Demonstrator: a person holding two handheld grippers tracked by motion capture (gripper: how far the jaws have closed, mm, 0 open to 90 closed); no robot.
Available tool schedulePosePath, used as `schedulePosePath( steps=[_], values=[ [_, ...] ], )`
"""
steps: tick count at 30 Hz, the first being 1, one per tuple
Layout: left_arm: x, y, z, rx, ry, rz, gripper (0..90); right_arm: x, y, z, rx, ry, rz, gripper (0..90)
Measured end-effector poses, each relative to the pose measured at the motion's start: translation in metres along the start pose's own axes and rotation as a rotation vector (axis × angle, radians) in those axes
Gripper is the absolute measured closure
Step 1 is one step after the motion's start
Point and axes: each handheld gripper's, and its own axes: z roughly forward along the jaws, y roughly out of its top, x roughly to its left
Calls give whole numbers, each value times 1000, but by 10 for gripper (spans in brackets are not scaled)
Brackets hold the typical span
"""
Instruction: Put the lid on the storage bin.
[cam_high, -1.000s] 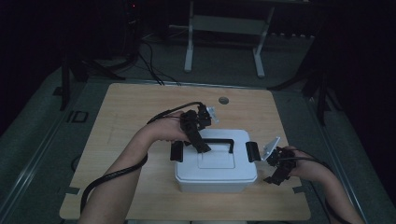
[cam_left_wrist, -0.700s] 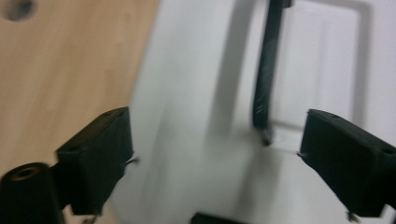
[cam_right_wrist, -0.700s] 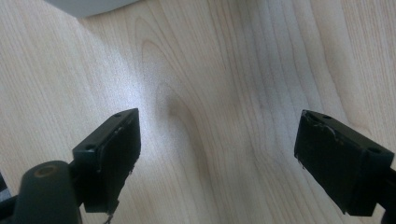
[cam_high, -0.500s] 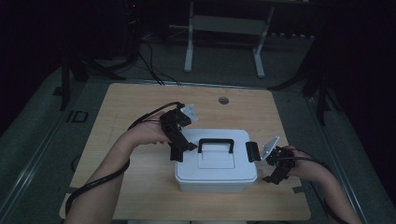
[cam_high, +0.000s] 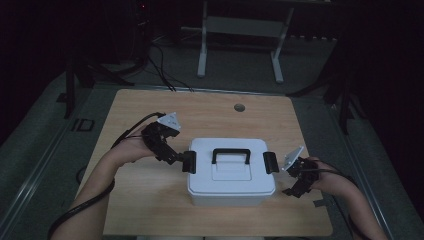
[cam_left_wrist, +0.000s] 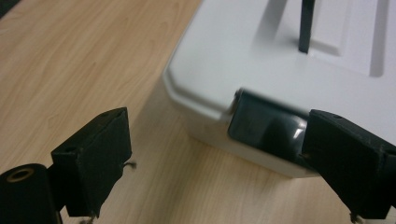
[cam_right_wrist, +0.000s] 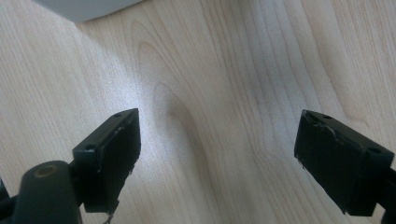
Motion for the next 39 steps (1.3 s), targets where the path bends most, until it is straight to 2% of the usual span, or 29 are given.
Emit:
schedulePosePath(
  steps=[3,4,5,6,10,11,12,15,19,21,25,33,34,35,36,37,39],
  values=[
    [1,-8,-1,-8,9,-9,84,0,-2,1,-14,-3,11,144],
    [2,-16,-2,-20,15,-24,84,0,-3,2,-17,-4,15,144],
    [2,-16,-2,-20,15,-24,84,0,-3,2,-17,-4,15,144],
    [3,-25,-3,-32,15,-40,83,0,-4,3,-18,-5,19,144],
    [3,-42,-4,-60,22,-66,83,0,-8,5,-41,-16,37,144],
    [3,-42,-4,-60,22,-66,83,0,-8,5,-41,-16,37,144],
    [3,-51,-3,-59,21,-77,83,-1,-10,6,-58,-21,48,144],
    [3,-65,-1,-63,21,-95,83,-2,-14,7,-84,-33,70,144],
    [3,-77,2,-72,23,-112,83,-2,-17,9,-101,-38,86,144],
    [2,-88,7,-78,27,-126,83,-1,-17,12,-106,-47,92,144],
    [2,-102,12,-91,31,-153,83,-1,-20,13,-147,-65,111,144],
    [0,-127,18,-120,44,-191,83,-1,-30,21,-199,-95,176,134],
    [-1,-134,19,-124,59,-198,83,-2,-32,22,-217,-104,189,134],
    [-1,-134,19,-124,59,-198,83,-2,-32,22,-217,-104,189,134],
    [-2,-138,20,-130,60,-208,83,-2,-33,23,-228,-107,200,134],
    [-2,-143,21,-132,69,-215,83,-3,-36,24,-265,-128,222,134],
    [-3,-146,22,-136,74,-215,83,-4,-38,25,-287,-145,245,134]
  ],
)
